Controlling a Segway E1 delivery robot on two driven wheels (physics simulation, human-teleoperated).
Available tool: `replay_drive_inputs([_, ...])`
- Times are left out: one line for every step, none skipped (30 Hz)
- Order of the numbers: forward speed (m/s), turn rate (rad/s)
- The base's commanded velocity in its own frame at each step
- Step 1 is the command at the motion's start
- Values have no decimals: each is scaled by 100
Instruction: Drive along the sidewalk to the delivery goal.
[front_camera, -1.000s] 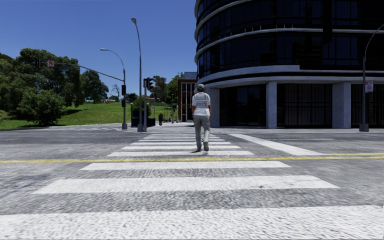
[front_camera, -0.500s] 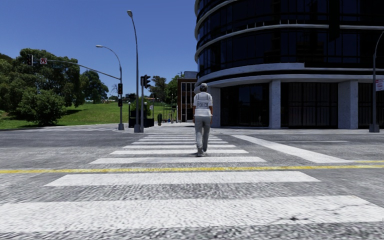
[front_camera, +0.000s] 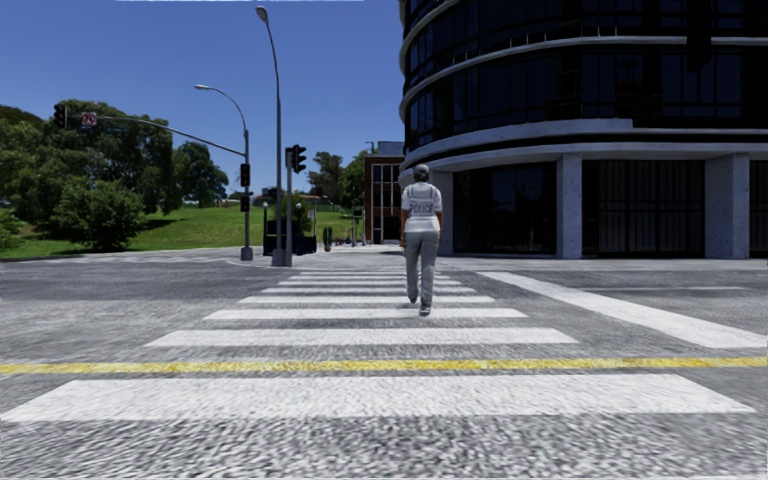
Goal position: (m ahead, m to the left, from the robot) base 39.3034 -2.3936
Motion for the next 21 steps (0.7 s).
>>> replay_drive_inputs([129,31])
replay_drive_inputs([128,22])
replay_drive_inputs([128,16])
replay_drive_inputs([127,13])
replay_drive_inputs([127,13])
replay_drive_inputs([126,9])
replay_drive_inputs([125,3])
replay_drive_inputs([124,2])
replay_drive_inputs([124,2])
replay_drive_inputs([124,2])
replay_drive_inputs([122,2])
replay_drive_inputs([121,2])
replay_drive_inputs([120,4])
replay_drive_inputs([120,4])
replay_drive_inputs([119,0])
replay_drive_inputs([119,0])
replay_drive_inputs([119,0])
replay_drive_inputs([118,0])
replay_drive_inputs([118,0])
replay_drive_inputs([118,0])
replay_drive_inputs([118,0])
